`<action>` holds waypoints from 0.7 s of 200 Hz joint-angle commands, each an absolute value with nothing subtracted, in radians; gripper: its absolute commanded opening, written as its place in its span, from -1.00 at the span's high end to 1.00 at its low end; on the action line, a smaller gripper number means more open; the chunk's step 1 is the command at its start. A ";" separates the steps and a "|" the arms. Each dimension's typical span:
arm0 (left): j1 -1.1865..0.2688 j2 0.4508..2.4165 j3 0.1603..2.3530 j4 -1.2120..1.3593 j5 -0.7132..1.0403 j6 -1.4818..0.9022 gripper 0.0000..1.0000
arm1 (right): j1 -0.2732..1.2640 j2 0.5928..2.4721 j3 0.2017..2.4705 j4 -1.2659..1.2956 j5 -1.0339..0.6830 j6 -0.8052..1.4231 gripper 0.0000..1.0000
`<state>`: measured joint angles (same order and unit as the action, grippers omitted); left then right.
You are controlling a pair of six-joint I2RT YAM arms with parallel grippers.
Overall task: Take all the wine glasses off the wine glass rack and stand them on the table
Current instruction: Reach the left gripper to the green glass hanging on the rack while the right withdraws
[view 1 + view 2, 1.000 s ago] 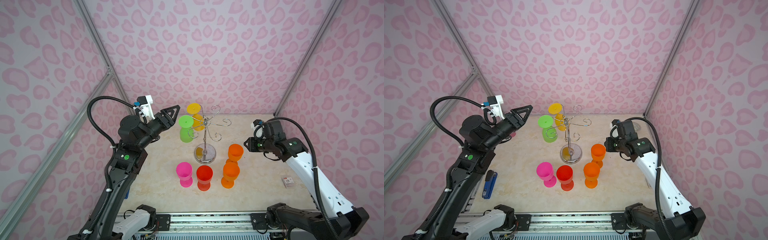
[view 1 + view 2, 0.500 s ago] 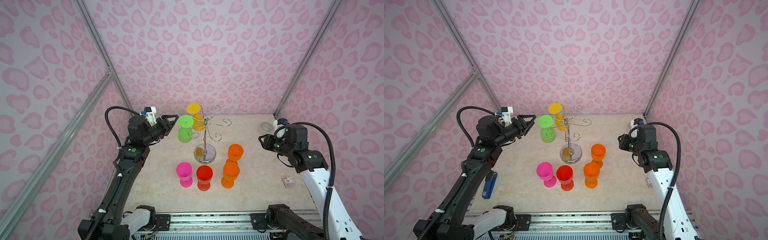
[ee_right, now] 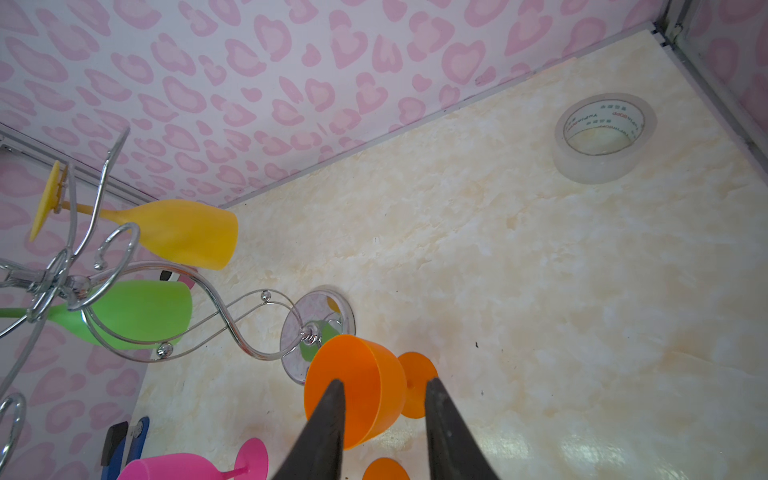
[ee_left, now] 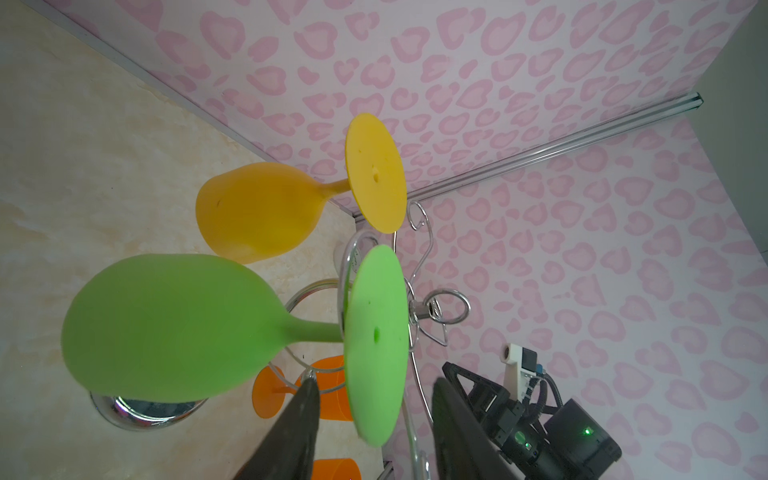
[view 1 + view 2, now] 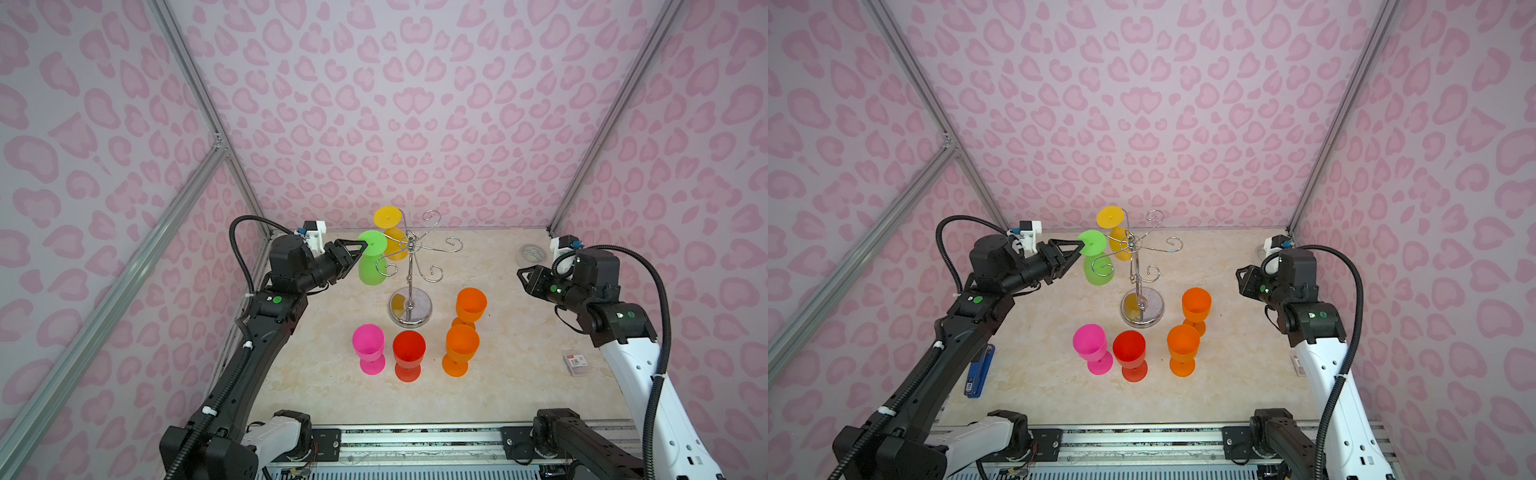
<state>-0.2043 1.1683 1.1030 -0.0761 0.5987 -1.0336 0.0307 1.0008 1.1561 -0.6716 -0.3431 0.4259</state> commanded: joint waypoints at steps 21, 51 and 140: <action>-0.211 1.180 1.109 -0.049 0.602 -1.011 0.15 | 0.030 1.006 1.151 -0.638 -0.359 0.434 0.33; -0.212 1.183 1.114 -0.054 0.600 -1.009 0.23 | 0.031 1.009 1.146 -0.632 -0.360 0.434 0.33; -0.213 1.192 1.126 -0.055 0.591 -1.013 0.56 | 0.030 1.011 1.126 -0.617 -0.371 0.440 0.33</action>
<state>-0.2115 1.1889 1.1130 -0.0761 0.5941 -1.0264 0.0299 1.0096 1.1347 -0.6411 -0.3630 0.4374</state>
